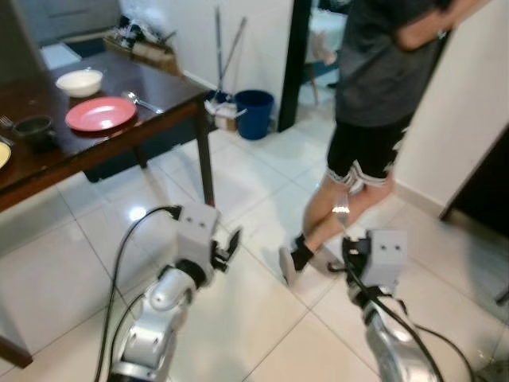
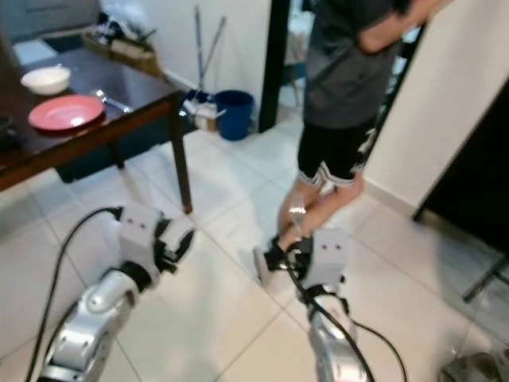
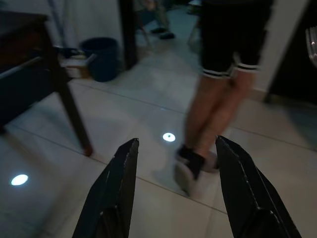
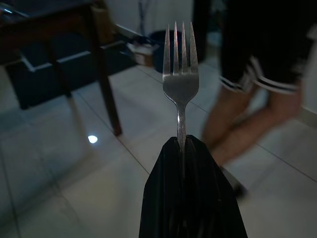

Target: Setting the table

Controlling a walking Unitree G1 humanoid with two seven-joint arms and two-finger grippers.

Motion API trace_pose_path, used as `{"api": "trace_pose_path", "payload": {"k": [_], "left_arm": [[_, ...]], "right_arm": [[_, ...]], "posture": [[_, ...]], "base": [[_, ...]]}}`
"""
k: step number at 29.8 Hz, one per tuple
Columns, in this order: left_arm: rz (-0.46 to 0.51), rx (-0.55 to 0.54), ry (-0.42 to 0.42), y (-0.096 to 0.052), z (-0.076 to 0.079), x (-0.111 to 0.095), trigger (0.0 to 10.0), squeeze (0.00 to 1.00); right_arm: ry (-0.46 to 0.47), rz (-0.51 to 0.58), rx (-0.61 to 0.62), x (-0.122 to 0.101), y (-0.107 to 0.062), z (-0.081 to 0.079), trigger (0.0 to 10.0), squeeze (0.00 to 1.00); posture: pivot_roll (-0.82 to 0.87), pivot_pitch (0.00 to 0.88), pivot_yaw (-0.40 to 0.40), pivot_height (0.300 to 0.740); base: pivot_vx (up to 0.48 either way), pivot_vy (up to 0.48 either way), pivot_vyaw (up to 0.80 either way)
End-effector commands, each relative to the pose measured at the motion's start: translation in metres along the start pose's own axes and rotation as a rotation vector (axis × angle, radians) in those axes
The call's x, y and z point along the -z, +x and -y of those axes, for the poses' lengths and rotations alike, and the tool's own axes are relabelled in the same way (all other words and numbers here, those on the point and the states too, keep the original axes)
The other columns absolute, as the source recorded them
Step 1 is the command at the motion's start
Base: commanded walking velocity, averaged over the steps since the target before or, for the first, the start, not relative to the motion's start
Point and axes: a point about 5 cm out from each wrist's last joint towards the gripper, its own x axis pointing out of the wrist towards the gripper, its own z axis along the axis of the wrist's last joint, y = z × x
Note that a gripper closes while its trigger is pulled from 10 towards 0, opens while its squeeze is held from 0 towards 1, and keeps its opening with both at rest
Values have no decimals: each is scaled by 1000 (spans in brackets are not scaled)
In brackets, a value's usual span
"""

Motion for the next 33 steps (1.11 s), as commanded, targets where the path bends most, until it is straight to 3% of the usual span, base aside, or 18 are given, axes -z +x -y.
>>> {"api": "trace_pose_path", "payload": {"k": [1,33], "left_arm": [[-19,-18,9,-3,-5,4,10000,0],[-23,-1,26,-3,-2,3,10000,0]], "right_arm": [[12,-28,-9,5,-3,-4,10000,0],[7,-78,17,15,-8,0,10000,0]], "posture": [[-73,0,76,740],[-72,0,87,740]], "base": [[480,0,0],[480,0,0]]}}
